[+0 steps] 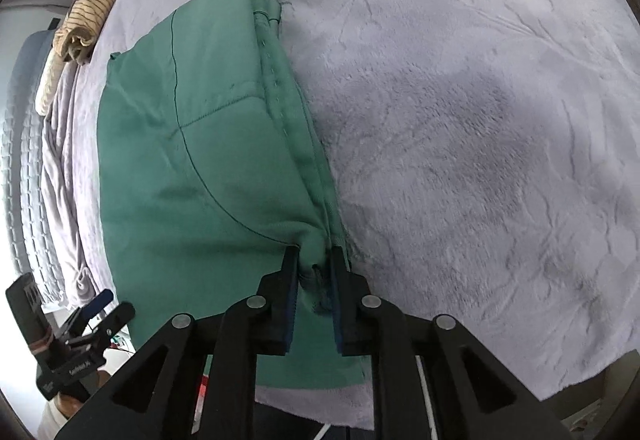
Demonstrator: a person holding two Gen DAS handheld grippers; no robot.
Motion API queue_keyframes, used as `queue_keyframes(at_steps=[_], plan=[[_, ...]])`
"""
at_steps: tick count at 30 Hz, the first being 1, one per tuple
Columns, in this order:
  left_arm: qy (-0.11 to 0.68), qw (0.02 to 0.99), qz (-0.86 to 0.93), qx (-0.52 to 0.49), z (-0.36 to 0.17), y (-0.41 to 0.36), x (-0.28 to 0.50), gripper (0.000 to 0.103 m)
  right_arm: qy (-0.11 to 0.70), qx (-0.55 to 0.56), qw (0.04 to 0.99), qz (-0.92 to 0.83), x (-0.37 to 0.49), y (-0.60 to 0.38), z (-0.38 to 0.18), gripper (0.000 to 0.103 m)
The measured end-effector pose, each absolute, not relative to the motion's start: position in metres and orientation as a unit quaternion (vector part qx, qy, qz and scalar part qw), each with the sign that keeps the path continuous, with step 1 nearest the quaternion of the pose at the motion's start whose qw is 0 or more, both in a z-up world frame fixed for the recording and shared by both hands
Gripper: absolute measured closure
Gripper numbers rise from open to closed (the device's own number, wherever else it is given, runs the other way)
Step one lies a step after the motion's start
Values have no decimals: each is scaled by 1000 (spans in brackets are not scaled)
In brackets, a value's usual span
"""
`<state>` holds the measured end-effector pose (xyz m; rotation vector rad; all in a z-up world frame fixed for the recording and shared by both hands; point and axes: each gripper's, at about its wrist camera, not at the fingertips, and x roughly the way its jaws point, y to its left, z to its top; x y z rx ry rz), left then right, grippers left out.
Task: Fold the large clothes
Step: 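Pinch the jacket's folded edge with the right gripper and tug it straight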
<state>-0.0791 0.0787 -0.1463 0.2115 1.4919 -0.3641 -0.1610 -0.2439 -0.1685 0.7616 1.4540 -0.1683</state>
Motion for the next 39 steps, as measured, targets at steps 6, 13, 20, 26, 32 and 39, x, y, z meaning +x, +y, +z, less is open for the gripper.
queue_keyframes(at_steps=[6, 13, 20, 26, 32, 39], plan=[[674, 714, -162, 101, -152, 77, -80, 0, 654, 321, 680, -79, -168, -240, -157, 78], [672, 715, -162, 105, -145, 70, -81, 0, 631, 322, 702, -75, -173, -244, -132, 77], [670, 716, -158, 112, -139, 67, -75, 0, 603, 320, 725, -93, -134, -260, -124, 52], [668, 719, -146, 121, -129, 62, -70, 0, 649, 272, 698, -129, -103, -267, -163, 91], [671, 719, -140, 115, -124, 68, -66, 0, 643, 284, 699, -128, -124, -281, -139, 90], [666, 721, -145, 120, -118, 56, -60, 0, 660, 236, 705, -111, -149, -257, -112, 63]])
